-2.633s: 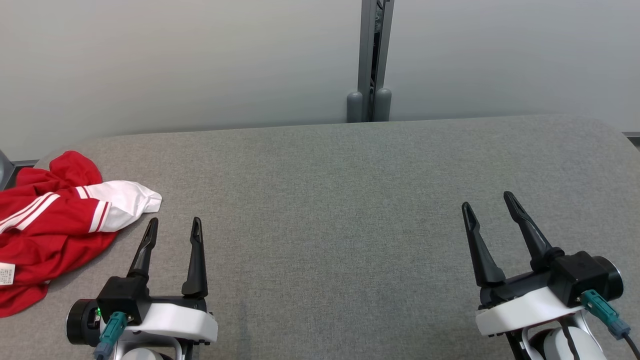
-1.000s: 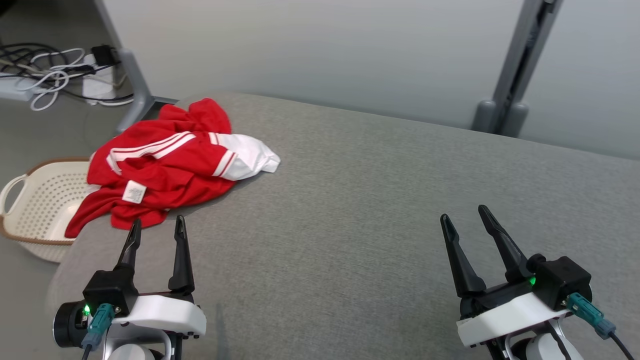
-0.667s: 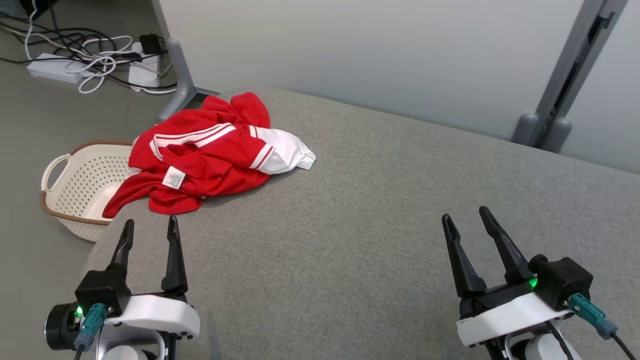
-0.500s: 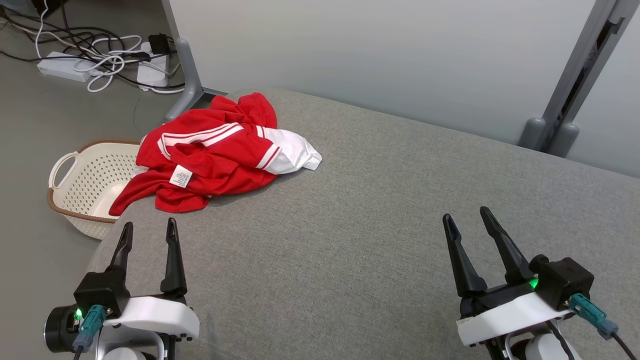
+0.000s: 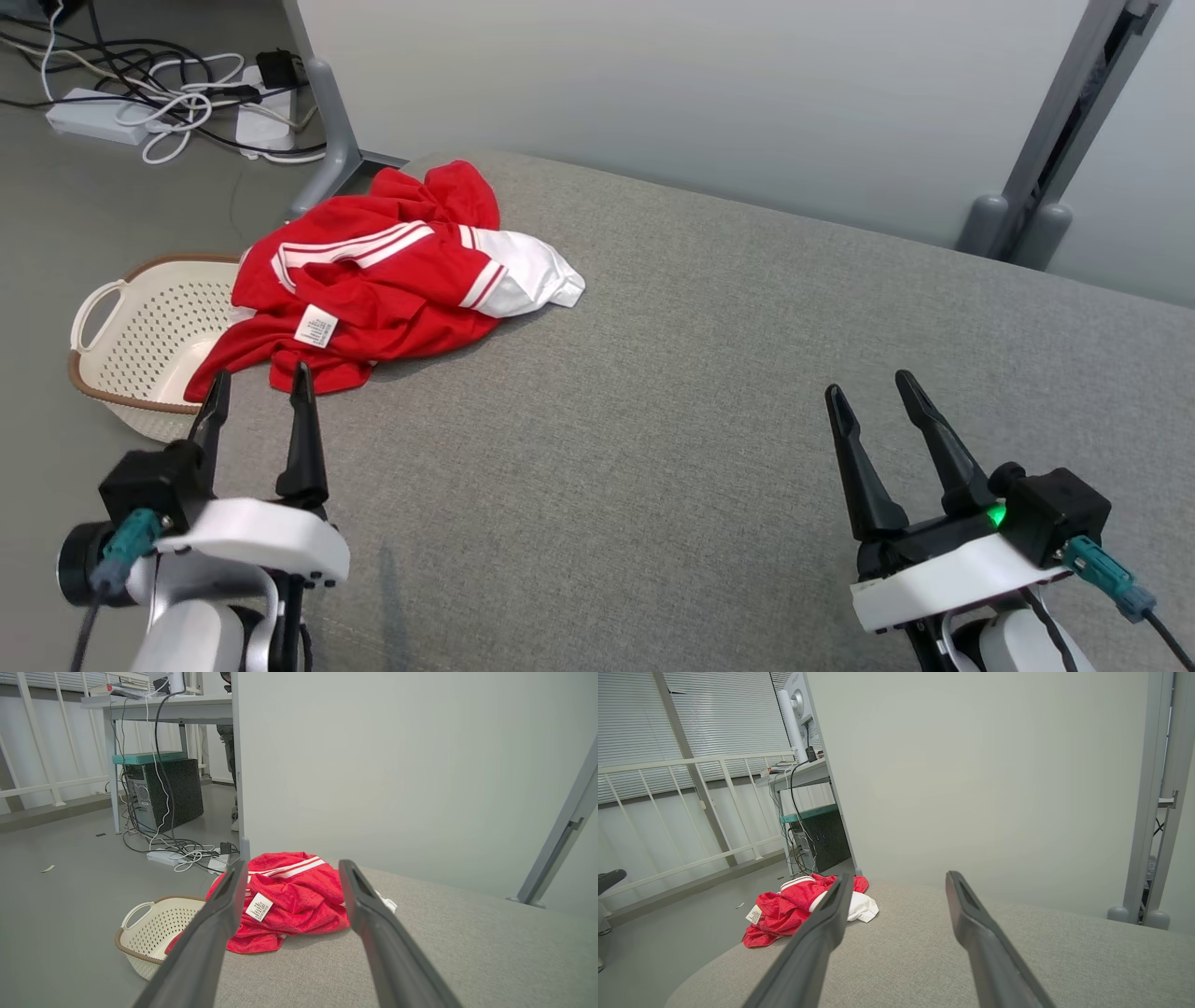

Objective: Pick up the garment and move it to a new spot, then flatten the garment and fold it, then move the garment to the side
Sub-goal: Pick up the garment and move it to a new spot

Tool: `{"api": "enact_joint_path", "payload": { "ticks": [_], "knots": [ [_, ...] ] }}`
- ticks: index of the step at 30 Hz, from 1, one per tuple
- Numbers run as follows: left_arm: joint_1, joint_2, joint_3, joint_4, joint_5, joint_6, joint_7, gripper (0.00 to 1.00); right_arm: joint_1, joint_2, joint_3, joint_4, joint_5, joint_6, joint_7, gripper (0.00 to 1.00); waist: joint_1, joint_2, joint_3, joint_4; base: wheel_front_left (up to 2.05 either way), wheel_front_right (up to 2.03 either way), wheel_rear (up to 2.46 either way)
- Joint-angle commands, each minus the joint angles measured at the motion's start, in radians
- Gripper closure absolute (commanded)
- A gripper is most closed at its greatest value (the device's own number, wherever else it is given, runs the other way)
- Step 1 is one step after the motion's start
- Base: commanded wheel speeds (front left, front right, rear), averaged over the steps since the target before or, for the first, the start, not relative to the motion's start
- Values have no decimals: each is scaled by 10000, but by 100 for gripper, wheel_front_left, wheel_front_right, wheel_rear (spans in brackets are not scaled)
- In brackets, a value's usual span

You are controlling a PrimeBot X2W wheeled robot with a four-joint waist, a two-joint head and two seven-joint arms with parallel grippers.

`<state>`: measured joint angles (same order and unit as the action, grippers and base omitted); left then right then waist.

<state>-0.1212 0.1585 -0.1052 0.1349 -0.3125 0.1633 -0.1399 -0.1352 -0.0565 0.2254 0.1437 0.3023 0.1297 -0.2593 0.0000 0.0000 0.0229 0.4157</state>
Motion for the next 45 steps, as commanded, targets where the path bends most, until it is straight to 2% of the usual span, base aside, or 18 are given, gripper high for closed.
{"api": "enact_joint_path", "payload": {
  "ticks": [1, 8, 15, 20, 21, 31, 38, 45],
  "knots": [
    [-372, 139, 93, -8, -210, -143, 301, 0, -149, -73, -37, -44, -32, 18, -70, 0, 0, 0, 126, -118, 0, 0, 0],
    [-1795, 845, 369, 684, -834, -467, 2307, 0, -440, -186, 4, -130, -99, 18, -8, 0, 0, 0, 666, -647, 0, 0, 0],
    [-3350, 1525, 849, 1742, -1370, -638, 3438, 0, -881, -302, -15, -309, -226, 18, 159, 0, 0, 0, 1552, -1407, 0, 0, 0],
    [-4322, 1756, 1219, 2602, -2062, -842, 4242, 0, -1176, -379, -16, -498, -302, 18, 252, 0, 0, 0, 2106, -1877, 0, 0, 0],
    [-4836, 2055, 1257, 3015, -2115, -937, 4607, 0, -1384, -393, 7, -597, -339, 18, 301, 0, 0, 0, 2389, -2123, 0, 0, 0],
    [-6757, 3281, 1236, 5490, -2365, -1615, 5947, 0, -2345, -411, 127, -1182, -466, 17, 398, 0, 0, 0, 3584, -3476, 0, 0, 0],
    [-7618, 3727, 1301, 7185, -2548, -1823, 6313, 0, -2527, -372, 6, -1353, -532, 17, 379, 0, 0, 0, 4210, -4071, 0, 0, 0],
    [-7805, 3906, 807, 8313, -2388, -2174, 7310, 0, -2463, -356, -51, -1363, -559, 17, 304, 0, 0, 0, 4332, -4193, 0, 0, 0]
  ]
}}
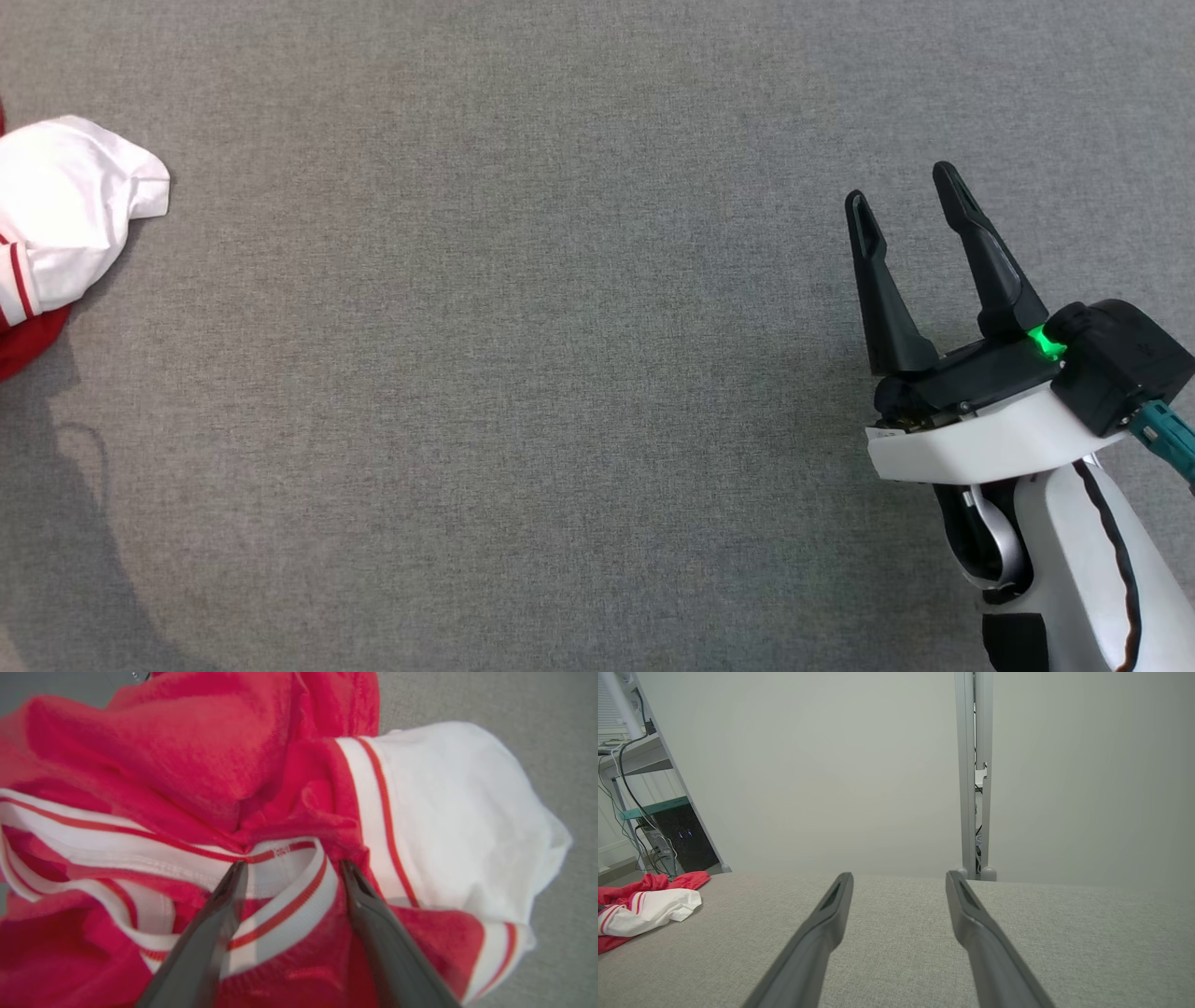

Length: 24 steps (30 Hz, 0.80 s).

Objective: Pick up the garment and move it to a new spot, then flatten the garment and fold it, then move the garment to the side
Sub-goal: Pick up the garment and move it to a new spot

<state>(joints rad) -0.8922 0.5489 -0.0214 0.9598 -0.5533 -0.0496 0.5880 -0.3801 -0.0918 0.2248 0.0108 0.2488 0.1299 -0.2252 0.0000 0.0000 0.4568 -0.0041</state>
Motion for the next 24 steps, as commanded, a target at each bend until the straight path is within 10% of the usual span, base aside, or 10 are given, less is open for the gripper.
{"api": "enact_joint_path", "payload": {
  "ticks": [1, 2, 4, 24],
  "knots": [
    [-93, -27, -58, 123, 4, -61, 55, 0, 11, -3, -60, -6, -30, 15, -52, 0, 0, 0, -25, 19, 0, 0, 0],
    [-85, -55, -85, 183, -1, -103, 49, 7, 38, 5, -63, 28, -35, 15, -62, 0, 0, 0, -54, 36, 0, 0, 0],
    [-99, -92, -124, 222, 0, -151, -98, 100, 49, 29, -35, 86, -10, 15, -78, 0, 0, 0, -124, 71, 0, 0, 0],
    [-56, -8, -1117, -1345, 167, -742, -1080, 100, 1052, 169, -6, 875, 579, 15, -348, 0, 0, 0, -2911, -65, 0, 0, 0]
  ]
}}
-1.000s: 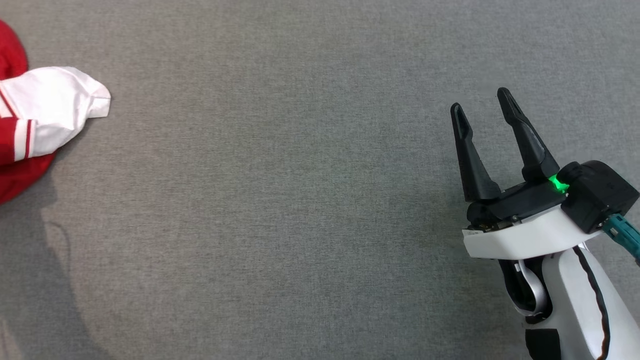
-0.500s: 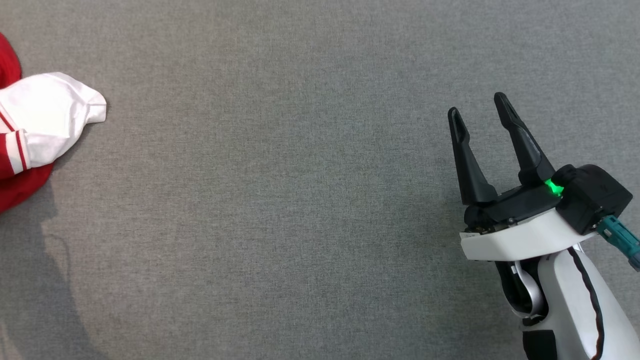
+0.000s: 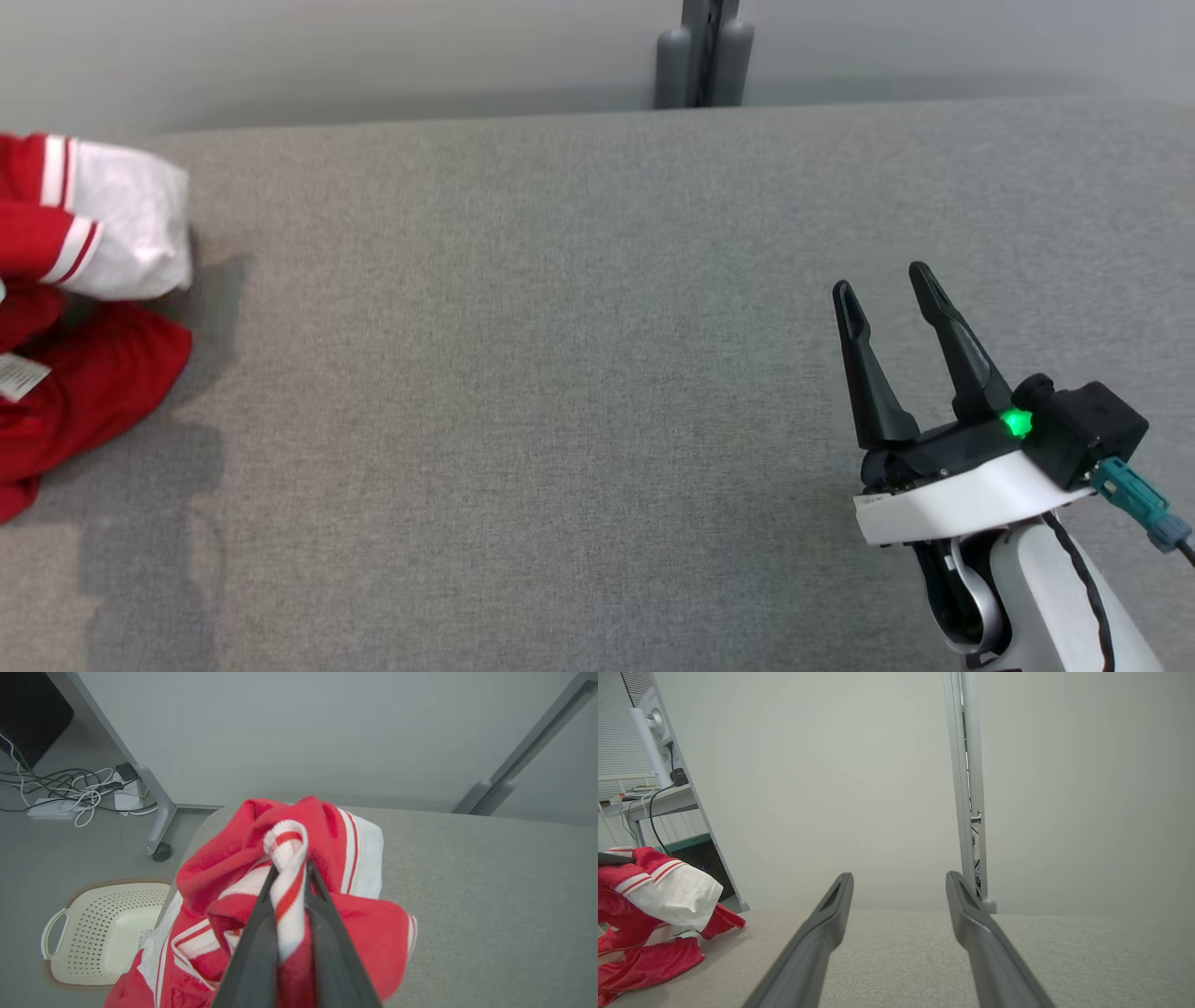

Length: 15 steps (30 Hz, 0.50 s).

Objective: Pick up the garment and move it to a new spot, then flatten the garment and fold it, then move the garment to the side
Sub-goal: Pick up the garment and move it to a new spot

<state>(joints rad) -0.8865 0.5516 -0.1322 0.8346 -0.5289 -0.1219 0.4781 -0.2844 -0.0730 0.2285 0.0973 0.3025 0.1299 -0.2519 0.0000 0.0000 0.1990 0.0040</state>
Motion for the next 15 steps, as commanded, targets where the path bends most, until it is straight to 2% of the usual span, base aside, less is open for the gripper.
{"api": "enact_joint_path", "payload": {
  "ticks": [1, 2, 5, 15],
  "knots": [
    [-129, -89, -62, -371, -175, -44, 104, 100, 141, -10, -45, 24, 68, 15, -81, 0, 0, 0, -434, -206, 0, 0, 0],
    [-129, -123, -268, -1048, -248, -75, 308, 100, 244, 11, -73, 33, 110, 15, -100, 0, 0, 0, -610, -343, 0, 0, 0],
    [-72, -154, -462, -1772, -382, -94, 521, 100, 330, 35, -103, 47, 156, 15, -119, 0, 0, 0, -779, -505, 0, 0, 0],
    [777, -786, -1135, -5909, -1498, -52, 1778, 100, 711, 114, -315, 36, 260, 15, -148, 0, 0, 0, -1455, -1555, 0, 0, 0]
  ]
}}
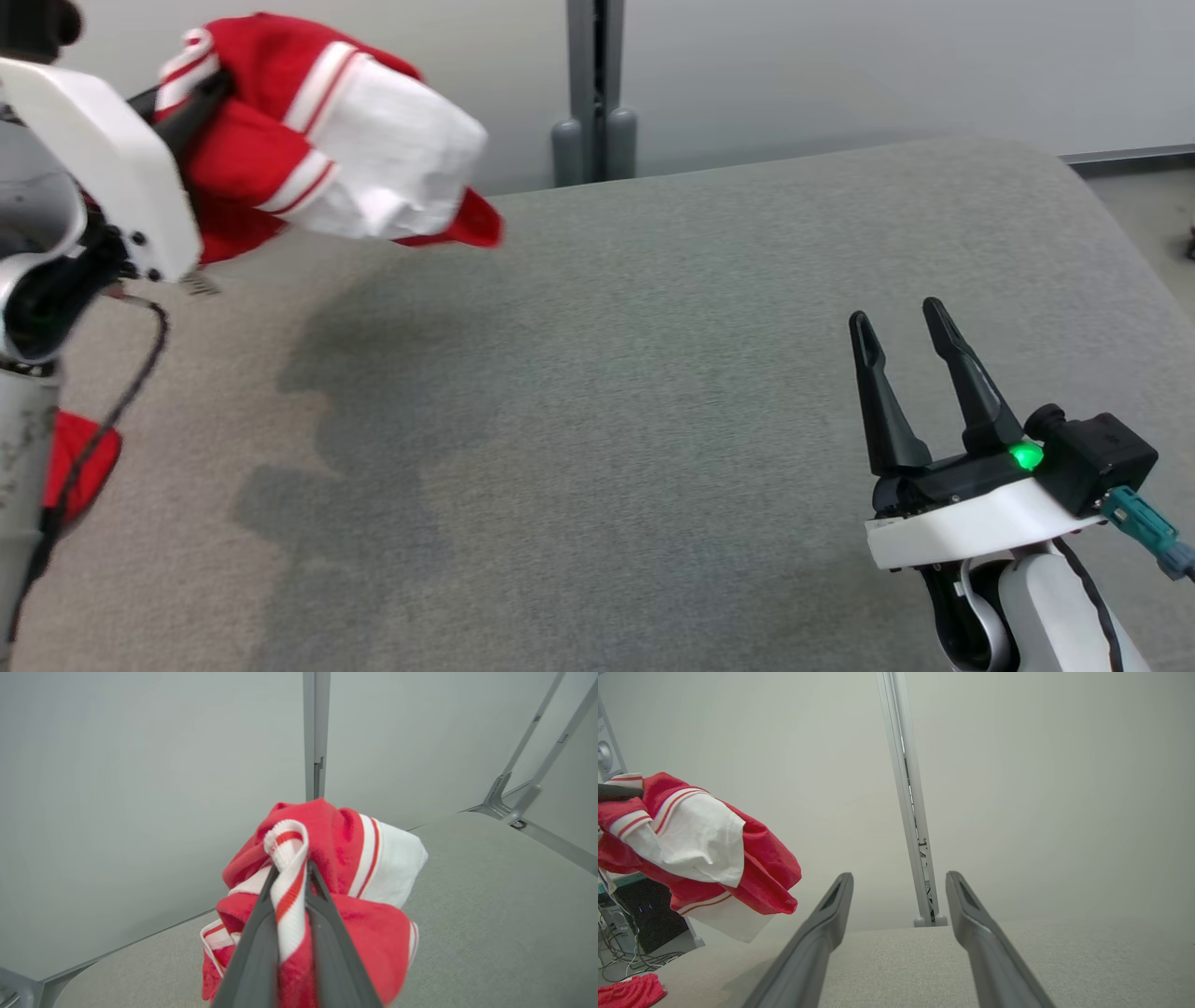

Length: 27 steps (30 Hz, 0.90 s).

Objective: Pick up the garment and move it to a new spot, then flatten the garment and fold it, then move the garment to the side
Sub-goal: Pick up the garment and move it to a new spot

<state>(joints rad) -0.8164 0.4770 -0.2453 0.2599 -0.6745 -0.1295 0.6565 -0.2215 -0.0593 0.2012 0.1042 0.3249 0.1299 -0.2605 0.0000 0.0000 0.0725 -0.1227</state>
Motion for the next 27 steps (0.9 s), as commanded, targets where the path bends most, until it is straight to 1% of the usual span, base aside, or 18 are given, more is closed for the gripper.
{"api": "enact_joint_path", "payload": {
  "ticks": [1, 4, 9, 14, 15, 16, 19, 21, 22, 25, 27],
  "knots": [
    [166, -134, -67, -558, -135, 39, 74, 100, 89, -18, -88, -51, 41, 15, -63, 0, 0, 0, -223, -411, 0, 0, 0],
    [456, -467, -254, -1530, -427, 70, 234, 100, 83, -4, -207, -123, 51, 15, -57, 0, 0, 0, -262, -797, 0, 0, 0],
    [902, -988, -747, -2705, -408, 142, 156, 100, 181, 1, -396, -253, -7, 15, -59, 0, 0, 0, -172, -1324, 0, 0, 0],
    [1690, -1355, -1293, -3042, 122, 203, -588, 100, 216, 10, -478, -385, -22, 15, -61, 0, 0, 0, 43, -1659, 0, 0, 0],
    [1800, -1282, -1426, -3009, 539, 209, -914, 100, 205, 8, -473, -402, -11, 15, -61, 0, 0, 0, 96, -1707, 0, 0, 0],
    [1921, -1226, -1547, -2937, 862, 199, -1267, 100, 176, 12, -451, -423, -11, 15, -61, 0, 0, 0, 162, -1756, 0, 0, 0],
    [2605, -1656, -1824, -2264, 1126, 287, -2190, 100, 123, 9, -446, -439, -11, 15, -61, 0, 0, 0, 263, -1837, 0, 0, 0],
    [2894, -1686, -1968, -1628, 1352, 279, -2736, 100, 75, 15, -444, -450, -15, 15, -61, 0, 0, 0, 344, -1853, 0, 0, 0],
    [2894, -1686, -1968, -1628, 1352, 279, -2736, 100, 75, 15, -444, -450, -15, 15, -61, 0, 0, 0, 344, -1853, 0, 0, 0],
    [3176, -1899, -2244, -471, 1699, 226, -3659, 100, 30, 17, -399, -414, -27, 15, -62, 0, 0, 0, 435, -1826, 0, 0, 0],
    [3293, -2121, -2371, 330, 1702, 170, -4289, 100, 11, 17, -317, -364, -24, 15, -62, 0, 0, 0, 472, -1789, 0, 0, 0]
  ]
}}
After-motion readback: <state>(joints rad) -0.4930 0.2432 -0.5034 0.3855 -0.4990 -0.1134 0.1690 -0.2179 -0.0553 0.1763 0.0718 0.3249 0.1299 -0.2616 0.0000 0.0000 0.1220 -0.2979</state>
